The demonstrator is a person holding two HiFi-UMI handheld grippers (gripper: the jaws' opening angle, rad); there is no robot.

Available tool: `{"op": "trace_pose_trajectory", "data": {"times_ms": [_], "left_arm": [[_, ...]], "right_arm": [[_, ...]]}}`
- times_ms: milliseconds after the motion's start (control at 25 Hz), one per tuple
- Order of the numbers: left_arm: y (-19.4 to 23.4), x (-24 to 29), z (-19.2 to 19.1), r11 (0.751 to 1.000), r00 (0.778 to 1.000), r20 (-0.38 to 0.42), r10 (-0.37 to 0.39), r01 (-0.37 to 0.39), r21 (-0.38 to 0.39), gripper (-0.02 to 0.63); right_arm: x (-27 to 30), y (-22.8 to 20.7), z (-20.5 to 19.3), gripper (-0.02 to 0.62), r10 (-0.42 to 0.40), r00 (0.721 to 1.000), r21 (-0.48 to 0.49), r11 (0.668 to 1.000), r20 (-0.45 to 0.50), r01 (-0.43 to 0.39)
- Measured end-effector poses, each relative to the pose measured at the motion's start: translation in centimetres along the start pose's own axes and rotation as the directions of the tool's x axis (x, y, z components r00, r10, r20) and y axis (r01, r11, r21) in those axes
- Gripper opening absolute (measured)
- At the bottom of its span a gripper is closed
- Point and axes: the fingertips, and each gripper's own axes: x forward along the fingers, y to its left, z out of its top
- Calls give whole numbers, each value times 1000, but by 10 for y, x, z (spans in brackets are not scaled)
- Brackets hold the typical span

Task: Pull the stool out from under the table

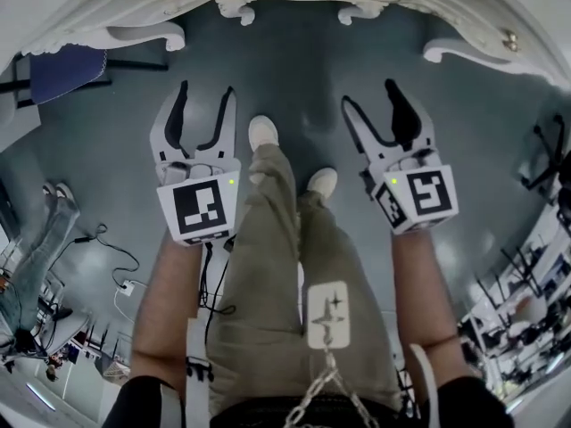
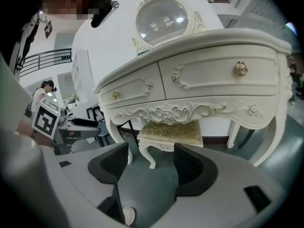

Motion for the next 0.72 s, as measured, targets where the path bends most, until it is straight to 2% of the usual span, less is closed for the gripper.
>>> {"op": "trace_pose_trajectory", "data": {"times_ms": [120, 240, 720], "left_arm": [[2, 22, -11, 999, 999, -34, -23, 24, 34, 224], [0, 43, -23, 999, 998, -58, -36, 38, 31, 225], [-9, 122, -44, 987, 992, -90, -87, 98, 130, 233]], "right_arm": [[19, -10, -3, 273, -11, 1000, -21, 1000, -8, 10], [39, -26, -10, 273, -19, 1000, -73, 997, -15, 18], [109, -82, -40, 273, -64, 996, -189, 981, -59, 52]]}}
